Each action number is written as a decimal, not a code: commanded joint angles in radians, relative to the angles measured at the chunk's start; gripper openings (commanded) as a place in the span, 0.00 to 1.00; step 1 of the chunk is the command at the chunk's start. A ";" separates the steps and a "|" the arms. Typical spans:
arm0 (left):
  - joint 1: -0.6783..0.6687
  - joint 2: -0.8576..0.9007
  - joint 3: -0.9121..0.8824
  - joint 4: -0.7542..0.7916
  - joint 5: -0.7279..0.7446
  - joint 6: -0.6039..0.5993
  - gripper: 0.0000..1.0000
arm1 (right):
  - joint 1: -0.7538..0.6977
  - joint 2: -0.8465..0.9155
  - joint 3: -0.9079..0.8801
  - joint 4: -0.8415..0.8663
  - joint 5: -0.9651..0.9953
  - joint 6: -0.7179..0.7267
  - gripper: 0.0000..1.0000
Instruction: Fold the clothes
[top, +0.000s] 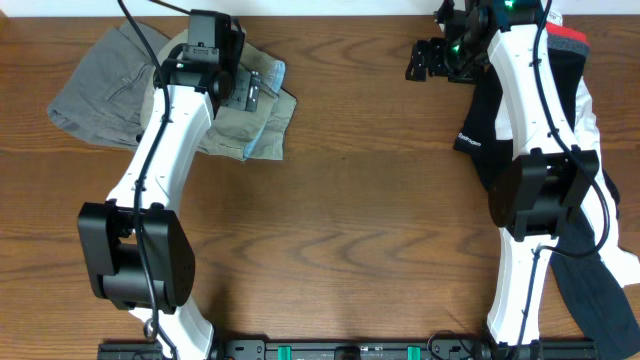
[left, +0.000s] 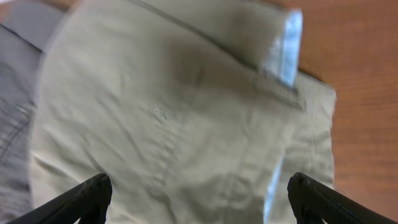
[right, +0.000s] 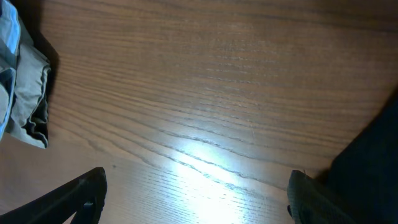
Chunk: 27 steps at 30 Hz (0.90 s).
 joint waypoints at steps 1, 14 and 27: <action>0.000 0.008 0.006 -0.050 0.114 -0.001 0.92 | 0.012 -0.018 0.011 0.000 0.002 -0.012 0.91; -0.105 0.216 0.005 -0.032 0.143 0.048 0.92 | 0.012 -0.018 0.011 -0.010 0.002 -0.012 0.91; -0.117 0.334 0.005 0.047 0.024 0.042 0.93 | 0.012 -0.018 0.011 -0.013 0.002 -0.013 0.92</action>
